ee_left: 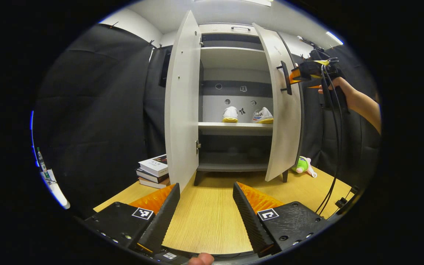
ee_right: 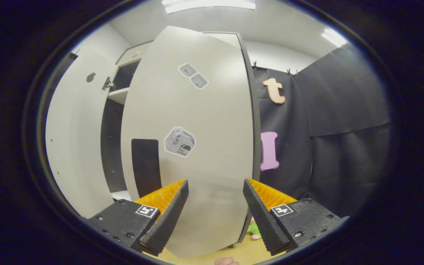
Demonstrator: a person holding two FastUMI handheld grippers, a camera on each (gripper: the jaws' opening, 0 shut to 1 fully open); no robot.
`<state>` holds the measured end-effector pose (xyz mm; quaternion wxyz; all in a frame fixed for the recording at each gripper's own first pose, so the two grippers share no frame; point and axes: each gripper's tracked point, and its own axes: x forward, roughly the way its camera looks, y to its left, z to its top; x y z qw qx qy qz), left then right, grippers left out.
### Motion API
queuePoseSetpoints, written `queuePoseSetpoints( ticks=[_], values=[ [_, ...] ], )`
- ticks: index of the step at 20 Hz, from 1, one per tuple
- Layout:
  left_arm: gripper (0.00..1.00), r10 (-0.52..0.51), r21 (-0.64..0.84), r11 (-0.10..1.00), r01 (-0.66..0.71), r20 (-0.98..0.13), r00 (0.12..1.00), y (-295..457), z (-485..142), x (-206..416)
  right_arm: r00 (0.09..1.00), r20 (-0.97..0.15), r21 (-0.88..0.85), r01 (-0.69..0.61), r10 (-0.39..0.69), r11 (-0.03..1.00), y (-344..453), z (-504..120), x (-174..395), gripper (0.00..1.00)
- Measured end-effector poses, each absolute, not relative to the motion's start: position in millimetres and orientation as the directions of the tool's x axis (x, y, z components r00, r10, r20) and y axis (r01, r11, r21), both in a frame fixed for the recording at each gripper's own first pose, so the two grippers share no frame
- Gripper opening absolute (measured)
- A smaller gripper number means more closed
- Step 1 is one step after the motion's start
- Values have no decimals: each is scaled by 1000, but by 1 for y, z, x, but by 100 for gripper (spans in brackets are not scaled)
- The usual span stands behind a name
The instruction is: Grab one shoe with the right hand and put it into the shoe cabinet, grab the other shoe with the left hand and put it into the shoe cabinet; then close the right door with the right hand and the left door with the left hand.
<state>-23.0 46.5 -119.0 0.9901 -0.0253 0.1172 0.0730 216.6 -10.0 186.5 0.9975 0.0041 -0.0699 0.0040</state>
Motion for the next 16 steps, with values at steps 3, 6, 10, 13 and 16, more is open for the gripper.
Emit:
queuePoseSetpoints(
  ticks=[3,6,10,13,16],
  values=[
    [87,130,-49,988,-146,-236,963,45,-119,-24,985,173,23,7,-11,1000,-22,190,194,97],
    [87,116,-62,989,-134,-233,966,40,-117,-22,980,197,34,19,-25,999,-29,188,167,97],
    [87,90,-56,993,-106,-227,970,30,-116,-22,980,201,44,2,-11,999,-24,172,131,97],
    [87,73,-63,994,-89,-224,972,22,-114,-23,981,195,65,-16,3,998,-14,149,102,97],
    [87,55,-66,995,-72,-227,972,14,-114,-23,986,169,74,-21,9,997,-5,111,75,97]
  ],
)
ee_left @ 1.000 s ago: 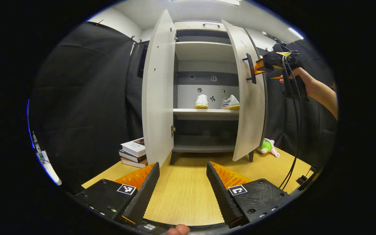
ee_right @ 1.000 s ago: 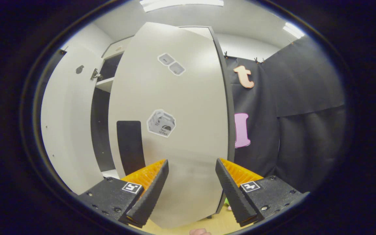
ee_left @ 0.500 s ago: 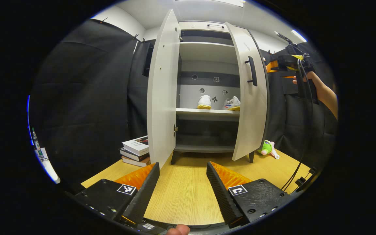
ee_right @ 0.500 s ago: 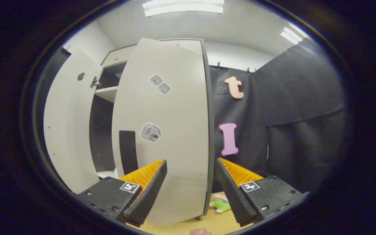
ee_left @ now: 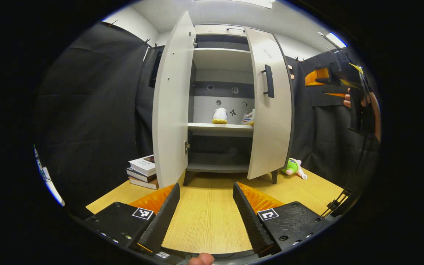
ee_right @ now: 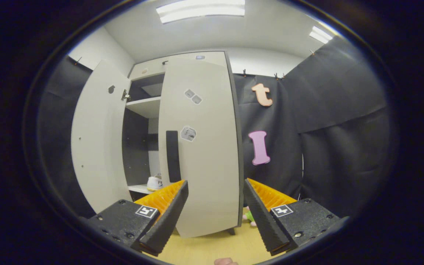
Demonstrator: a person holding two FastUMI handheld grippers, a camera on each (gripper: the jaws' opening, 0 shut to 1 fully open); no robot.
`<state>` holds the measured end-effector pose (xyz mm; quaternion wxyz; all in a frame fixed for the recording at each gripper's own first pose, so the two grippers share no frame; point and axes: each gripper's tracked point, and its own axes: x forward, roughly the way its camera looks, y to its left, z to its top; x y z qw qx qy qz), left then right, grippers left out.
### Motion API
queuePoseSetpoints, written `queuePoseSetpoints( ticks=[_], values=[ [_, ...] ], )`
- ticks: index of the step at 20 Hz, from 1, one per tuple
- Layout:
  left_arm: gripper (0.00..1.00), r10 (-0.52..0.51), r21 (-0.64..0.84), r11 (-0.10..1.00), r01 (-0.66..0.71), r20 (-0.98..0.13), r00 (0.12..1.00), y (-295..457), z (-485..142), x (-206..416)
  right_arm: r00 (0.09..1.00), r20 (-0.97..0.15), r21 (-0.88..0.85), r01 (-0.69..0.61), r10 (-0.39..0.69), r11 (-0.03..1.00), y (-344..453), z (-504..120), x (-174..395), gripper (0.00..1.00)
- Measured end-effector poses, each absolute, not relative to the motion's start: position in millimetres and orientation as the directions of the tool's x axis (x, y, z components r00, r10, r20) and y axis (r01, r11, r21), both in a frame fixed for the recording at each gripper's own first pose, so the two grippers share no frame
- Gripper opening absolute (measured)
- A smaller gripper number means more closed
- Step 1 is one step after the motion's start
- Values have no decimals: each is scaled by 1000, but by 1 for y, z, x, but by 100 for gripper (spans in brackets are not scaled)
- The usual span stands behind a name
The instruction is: Grab one shoe with the right hand and put it into the shoe cabinet, grab the other shoe with the left hand and put it into the shoe cabinet; then close the right door with the right hand and the left door with the left hand.
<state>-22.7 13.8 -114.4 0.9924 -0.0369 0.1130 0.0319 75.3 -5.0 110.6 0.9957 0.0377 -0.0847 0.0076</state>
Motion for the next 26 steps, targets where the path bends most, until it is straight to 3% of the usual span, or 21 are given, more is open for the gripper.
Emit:
queuePoseSetpoints(
  ticks=[14,21,26],
  values=[
    [87,-25,-63,998,11,-221,975,-21,-104,-26,1000,9,-33,17,-17,999,0,-56,-2,97],
    [87,-68,-91,994,54,-158,985,-29,-68,-25,1000,-21,-30,20,-21,999,-8,-65,-2,98],
    [88,1,-70,998,-6,-60,998,7,-12,-13,1000,-18,3,23,-23,1000,-13,-63,2,98]
  ],
)
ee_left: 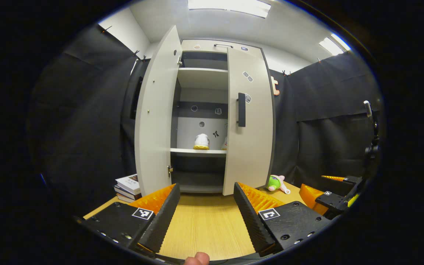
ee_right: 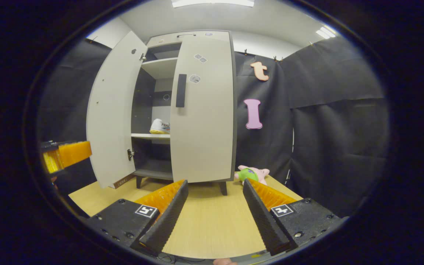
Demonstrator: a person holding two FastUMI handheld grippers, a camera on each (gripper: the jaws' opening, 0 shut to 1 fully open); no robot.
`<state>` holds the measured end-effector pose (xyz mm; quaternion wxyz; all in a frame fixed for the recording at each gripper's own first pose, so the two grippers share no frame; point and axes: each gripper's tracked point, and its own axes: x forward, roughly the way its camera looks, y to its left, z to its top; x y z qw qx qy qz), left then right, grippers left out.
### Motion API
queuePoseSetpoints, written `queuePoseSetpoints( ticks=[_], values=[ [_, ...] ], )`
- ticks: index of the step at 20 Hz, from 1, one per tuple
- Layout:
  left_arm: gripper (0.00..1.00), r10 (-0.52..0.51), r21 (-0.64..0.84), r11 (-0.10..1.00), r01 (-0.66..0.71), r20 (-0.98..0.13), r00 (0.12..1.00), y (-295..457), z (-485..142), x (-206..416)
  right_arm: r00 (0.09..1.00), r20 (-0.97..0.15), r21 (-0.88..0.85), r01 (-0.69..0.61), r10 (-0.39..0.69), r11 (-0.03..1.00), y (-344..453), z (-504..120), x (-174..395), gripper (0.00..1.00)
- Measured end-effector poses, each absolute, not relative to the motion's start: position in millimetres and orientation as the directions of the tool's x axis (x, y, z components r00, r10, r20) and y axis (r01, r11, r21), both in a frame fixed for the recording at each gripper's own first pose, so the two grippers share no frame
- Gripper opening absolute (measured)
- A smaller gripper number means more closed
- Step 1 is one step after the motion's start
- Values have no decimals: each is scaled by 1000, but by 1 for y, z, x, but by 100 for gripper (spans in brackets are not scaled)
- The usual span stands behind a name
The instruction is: Grab one shoe with the right hand and put it into the shoe cabinet, grab the other shoe with the left hand and put it into the shoe cabinet; then close the right door with the right hand and the left door with the left hand.
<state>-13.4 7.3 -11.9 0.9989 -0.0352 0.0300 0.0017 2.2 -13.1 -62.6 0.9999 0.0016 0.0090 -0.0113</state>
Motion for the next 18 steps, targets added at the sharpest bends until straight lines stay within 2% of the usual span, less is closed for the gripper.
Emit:
queuePoseSetpoints(
  ticks=[7,8,9,11,13,14,18],
  values=[
    [90,224,-37,974,-222,78,972,123,64,0,1000,-15,21,20,-20,1000,-19,-60,5,97],
    [80,250,-29,968,-248,94,964,141,72,4,1000,-16,20,17,-17,1000,-19,-60,5,98],
    [91,266,-29,964,-265,101,959,154,79,9,1000,-23,21,15,-15,1000,-19,-61,6,98],
    [94,292,-58,956,-288,98,951,176,88,22,1000,-26,41,3,-2,999,-16,-60,6,98],
    [94,309,-105,948,-299,91,947,196,96,30,1000,-24,47,4,-3,999,-17,-55,5,98],
    [94,322,-114,943,-311,94,942,206,100,35,1000,-23,46,6,-5,999,-17,-55,5,94],
    [94,364,-116,928,-354,83,928,248,107,68,1000,-27,46,10,-9,999,-21,-54,7,97]
  ],
)
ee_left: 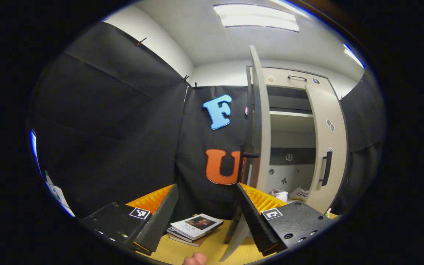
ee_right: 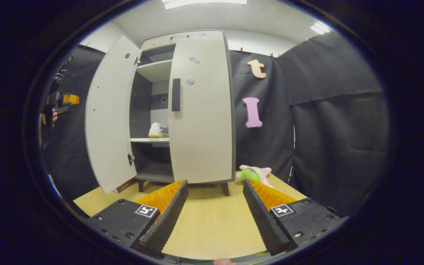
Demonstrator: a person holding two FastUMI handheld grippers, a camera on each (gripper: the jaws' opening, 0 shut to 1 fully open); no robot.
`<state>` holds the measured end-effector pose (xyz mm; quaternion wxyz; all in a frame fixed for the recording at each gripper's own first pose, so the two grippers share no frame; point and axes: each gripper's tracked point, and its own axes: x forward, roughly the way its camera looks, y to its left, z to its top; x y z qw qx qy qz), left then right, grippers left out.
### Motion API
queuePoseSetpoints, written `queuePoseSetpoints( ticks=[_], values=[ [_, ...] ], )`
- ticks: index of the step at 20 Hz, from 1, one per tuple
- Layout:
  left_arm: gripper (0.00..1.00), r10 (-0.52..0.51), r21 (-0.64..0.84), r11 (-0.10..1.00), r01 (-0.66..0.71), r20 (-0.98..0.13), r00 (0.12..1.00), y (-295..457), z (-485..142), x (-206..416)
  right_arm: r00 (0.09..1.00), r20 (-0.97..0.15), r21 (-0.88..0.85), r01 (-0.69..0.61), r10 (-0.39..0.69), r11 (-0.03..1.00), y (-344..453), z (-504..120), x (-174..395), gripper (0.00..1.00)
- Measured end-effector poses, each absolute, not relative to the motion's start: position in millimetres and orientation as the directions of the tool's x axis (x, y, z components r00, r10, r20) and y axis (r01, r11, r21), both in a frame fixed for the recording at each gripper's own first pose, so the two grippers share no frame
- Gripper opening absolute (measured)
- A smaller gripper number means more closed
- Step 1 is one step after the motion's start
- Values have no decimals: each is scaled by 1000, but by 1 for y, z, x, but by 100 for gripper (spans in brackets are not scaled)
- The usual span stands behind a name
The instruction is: Grab one shoe with the right hand and put it into the shoe cabinet, grab the other shoe with the left hand and put it into the shoe cabinet; then close the right door with the right hand and the left door with the left hand.
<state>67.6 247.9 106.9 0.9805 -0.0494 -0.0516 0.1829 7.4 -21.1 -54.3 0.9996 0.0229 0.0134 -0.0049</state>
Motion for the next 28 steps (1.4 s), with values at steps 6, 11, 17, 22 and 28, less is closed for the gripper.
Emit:
queuePoseSetpoints(
  ticks=[6,11,17,22,28],
  values=[
    [94,353,-106,932,-347,44,935,282,105,117,999,-32,61,26,-25,998,-27,-53,16,98],
    [93,355,-85,933,-350,45,934,286,106,126,999,-22,52,47,-46,998,-34,-51,21,97],
    [94,344,-94,936,-339,49,938,283,106,129,998,-29,53,54,-52,997,-36,-53,27,97],
    [92,313,-96,947,-308,42,949,276,105,131,999,-32,44,44,-43,998,-33,-55,28,94],
    [92,269,-106,959,-263,44,962,252,108,134,999,-26,37,41,-40,998,-36,-52,26,98]
  ],
)
